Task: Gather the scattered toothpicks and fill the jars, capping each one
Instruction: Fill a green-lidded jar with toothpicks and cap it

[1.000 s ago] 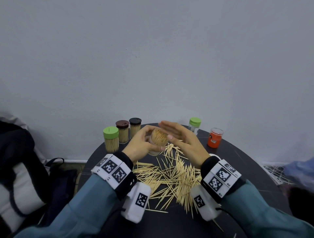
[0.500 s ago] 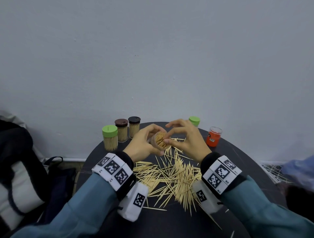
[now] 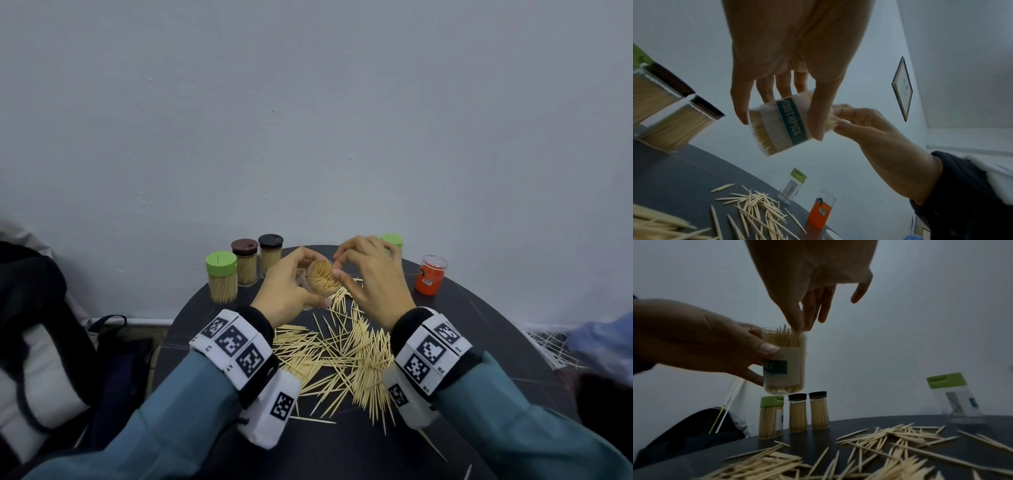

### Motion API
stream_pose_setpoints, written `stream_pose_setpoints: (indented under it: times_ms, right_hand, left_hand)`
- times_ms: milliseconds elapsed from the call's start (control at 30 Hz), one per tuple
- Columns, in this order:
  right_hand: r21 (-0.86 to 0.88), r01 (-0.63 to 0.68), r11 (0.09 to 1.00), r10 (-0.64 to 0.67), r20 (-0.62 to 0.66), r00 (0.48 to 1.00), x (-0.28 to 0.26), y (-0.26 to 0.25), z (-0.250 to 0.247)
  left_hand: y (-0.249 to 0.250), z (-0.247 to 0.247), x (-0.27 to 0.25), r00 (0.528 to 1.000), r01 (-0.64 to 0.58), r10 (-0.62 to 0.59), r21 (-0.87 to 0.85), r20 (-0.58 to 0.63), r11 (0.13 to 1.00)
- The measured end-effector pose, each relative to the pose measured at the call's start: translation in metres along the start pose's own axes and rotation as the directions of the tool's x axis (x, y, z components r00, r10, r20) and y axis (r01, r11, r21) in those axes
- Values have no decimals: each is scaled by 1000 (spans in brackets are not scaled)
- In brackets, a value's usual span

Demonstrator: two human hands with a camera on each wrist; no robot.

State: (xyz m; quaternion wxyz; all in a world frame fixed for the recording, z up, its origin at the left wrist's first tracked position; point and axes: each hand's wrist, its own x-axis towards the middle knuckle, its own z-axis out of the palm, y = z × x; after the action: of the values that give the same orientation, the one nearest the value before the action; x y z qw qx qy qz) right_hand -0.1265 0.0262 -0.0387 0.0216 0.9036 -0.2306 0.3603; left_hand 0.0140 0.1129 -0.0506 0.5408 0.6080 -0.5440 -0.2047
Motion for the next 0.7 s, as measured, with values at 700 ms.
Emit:
stream_pose_setpoints:
  times_ms: [700]
  right_hand:
    - [289,-216,933,37,519,854,-41,21,-55]
  left_hand:
    - [17,12,1,993,110,-111,18,36,994]
